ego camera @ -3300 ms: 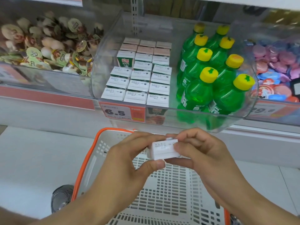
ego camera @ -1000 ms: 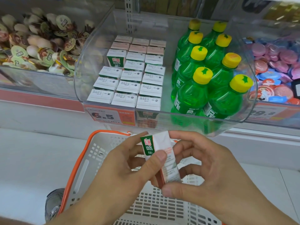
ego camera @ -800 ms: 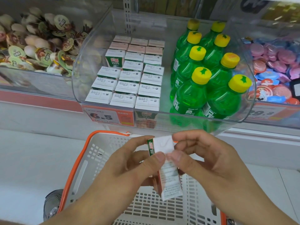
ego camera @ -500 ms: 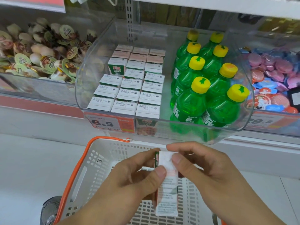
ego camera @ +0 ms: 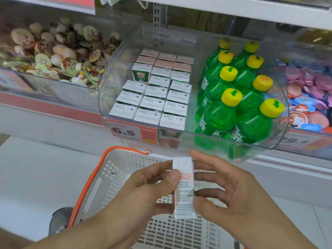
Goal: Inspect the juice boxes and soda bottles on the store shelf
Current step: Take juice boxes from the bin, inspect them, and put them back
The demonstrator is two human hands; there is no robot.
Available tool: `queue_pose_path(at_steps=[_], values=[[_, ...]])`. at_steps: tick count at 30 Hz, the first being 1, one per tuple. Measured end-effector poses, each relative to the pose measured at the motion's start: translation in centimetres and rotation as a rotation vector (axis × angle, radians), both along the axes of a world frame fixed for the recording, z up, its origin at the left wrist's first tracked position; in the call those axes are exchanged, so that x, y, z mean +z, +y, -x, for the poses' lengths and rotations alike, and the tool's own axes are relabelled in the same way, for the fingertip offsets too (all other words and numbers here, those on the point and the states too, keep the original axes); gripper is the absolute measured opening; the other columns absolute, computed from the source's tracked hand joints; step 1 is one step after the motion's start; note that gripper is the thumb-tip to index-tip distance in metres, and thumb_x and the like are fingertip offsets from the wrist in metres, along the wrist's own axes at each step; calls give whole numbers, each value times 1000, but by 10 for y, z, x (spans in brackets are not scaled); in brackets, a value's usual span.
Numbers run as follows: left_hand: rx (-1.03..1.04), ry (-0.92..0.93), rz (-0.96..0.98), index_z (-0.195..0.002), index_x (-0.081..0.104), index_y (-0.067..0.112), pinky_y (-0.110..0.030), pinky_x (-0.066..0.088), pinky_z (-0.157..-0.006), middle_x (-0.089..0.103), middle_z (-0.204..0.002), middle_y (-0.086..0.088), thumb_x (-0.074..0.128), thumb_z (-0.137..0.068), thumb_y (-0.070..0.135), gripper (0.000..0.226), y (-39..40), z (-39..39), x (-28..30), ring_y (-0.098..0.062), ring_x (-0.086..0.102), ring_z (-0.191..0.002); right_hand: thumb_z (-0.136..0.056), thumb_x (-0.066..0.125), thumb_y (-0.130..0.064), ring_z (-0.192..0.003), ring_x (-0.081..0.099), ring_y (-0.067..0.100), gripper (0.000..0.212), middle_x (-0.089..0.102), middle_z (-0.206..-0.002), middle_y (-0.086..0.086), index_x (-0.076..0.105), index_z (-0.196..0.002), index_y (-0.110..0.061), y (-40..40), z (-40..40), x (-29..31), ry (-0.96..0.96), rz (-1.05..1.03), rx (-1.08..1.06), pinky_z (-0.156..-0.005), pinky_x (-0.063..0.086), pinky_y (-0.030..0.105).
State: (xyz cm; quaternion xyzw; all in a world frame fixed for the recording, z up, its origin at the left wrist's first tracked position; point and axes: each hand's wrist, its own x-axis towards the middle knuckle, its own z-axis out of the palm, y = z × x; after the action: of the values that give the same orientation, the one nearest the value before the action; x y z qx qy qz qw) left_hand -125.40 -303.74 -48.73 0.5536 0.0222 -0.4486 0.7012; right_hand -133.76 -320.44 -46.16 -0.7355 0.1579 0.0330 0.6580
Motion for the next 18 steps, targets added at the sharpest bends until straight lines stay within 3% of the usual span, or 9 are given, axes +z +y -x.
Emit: queue_pose_path(at_steps=[2, 6, 8, 11, 15, 18], values=[[6, -2, 9, -113, 74, 16, -54, 57, -88, 66, -119, -26, 73, -80, 25, 34, 0, 0, 1, -40, 67, -107, -62, 75, -5, -101, 69, 6, 70, 71, -111, -19, 65, -121, -41, 1, 1, -1, -13, 3, 14, -75, 55, 20], [5, -5, 11, -113, 74, 18, -52, 58, -87, 69, -112, -22, 71, -77, 27, 38, 0, 0, 1, -37, 69, -103, -60, 76, -11, -103, 68, 5, 69, 69, -113, -22, 67, -118, -47, 3, 1, -3, -4, -22, 17, -78, 56, 21], [3, -8, 14, -113, 74, 18, -50, 58, -86, 72, -110, -18, 75, -84, 24, 30, 0, 1, 1, -35, 70, -101, -63, 80, -5, -100, 70, 8, 69, 69, -113, -19, 68, -113, -52, 3, 0, -4, 26, -66, 11, -77, 59, 25], [2, -1, 23, -114, 73, 16, -49, 58, -88, 72, -112, -18, 63, -86, 23, 31, 0, 2, 2, -34, 70, -101, -76, 77, 7, -93, 73, 9, 70, 71, -109, -18, 67, -107, -55, 5, 0, -5, 60, -130, 5, -66, 58, 25], [6, -44, 8, -111, 74, 11, -38, 60, -80, 74, -105, -17, 58, -88, 28, 32, -2, 1, 2, -25, 72, -92, -71, 82, 7, -90, 73, 11, 64, 73, -104, -13, 70, -109, -43, 7, -1, -5, 56, -160, -90, -62, 57, 26], [-71, -89, -39, -109, 76, 14, -34, 59, -85, 76, -104, -12, 50, -96, 31, 33, -3, 2, 0, -23, 73, -98, -68, 83, 7, -87, 69, 10, 61, 69, -106, -7, 71, -105, -40, 7, -1, -6, 82, -137, -120, -60, 57, 26]])
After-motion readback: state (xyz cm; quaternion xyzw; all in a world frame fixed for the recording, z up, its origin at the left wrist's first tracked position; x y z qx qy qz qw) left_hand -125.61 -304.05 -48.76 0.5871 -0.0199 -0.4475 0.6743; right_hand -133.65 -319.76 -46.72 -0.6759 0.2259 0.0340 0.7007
